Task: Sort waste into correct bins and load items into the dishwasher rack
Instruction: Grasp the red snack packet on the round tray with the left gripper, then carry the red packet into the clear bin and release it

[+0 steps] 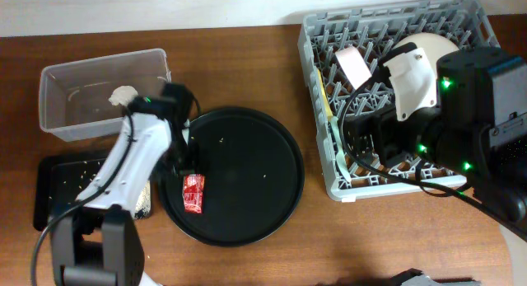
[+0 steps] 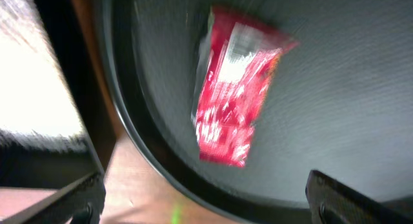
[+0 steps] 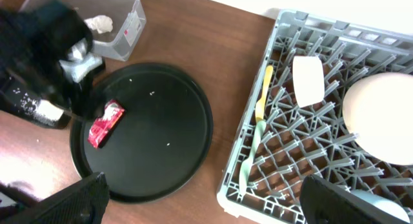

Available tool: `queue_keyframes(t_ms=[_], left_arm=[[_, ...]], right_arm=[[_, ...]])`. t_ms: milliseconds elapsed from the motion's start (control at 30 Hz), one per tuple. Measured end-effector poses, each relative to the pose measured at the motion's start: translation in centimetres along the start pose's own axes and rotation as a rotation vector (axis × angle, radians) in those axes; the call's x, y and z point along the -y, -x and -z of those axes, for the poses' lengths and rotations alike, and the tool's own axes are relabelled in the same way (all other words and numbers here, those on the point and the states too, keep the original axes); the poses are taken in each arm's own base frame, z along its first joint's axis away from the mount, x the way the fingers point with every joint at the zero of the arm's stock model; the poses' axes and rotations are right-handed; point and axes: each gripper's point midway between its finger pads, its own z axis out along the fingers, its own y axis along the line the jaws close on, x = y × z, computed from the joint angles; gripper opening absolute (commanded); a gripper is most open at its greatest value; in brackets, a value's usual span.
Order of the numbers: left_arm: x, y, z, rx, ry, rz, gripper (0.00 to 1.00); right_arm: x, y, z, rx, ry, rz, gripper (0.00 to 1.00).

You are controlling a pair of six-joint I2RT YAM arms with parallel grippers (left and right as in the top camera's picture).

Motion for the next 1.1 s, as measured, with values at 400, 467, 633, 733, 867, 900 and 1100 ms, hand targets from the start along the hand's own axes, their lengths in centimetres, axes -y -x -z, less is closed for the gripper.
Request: queue_keyframes(t_ms=[400, 467, 633, 733, 867, 900, 1100], left_arm=[[0.4, -0.7, -7.5, 0.064, -0.021, 0.058, 0.77], [0.5, -0.9, -7.6, 0.056, -0.026, 0.052, 0.77], [-0.1, -3.1, -7.5, -0.037, 0.003, 0.04, 0.77], [0.1, -2.2, -7.2, -0.002, -0.007, 0.036, 0.73], [0.6, -0.4, -7.2, 0.07, -0.028, 0.035, 0.73], [0.7, 0.1, -7.2, 0.091, -0.031, 0.036, 0.72], [1.4, 0.4, -7.6, 0.09, -0.059, 0.024, 0.05]], right_arm=[[0.0, -0.1, 0.0, -0.004, 0.0, 0.0, 0.98], [0.0, -0.1, 0.0, -0.004, 0.0, 0.0, 0.98], [0.0, -0.1, 0.0, -0.003, 0.0, 0.0, 0.98], [0.0, -0.1, 0.0, -0.003, 0.0, 0.0, 0.98], [0.0, -0.1, 0.0, -0.003, 0.0, 0.0, 0.98], [0.0, -0.1, 0.0, -0.003, 0.0, 0.0, 0.98], [0.0, -0.1, 0.0, -0.003, 0.0, 0.0, 0.98]])
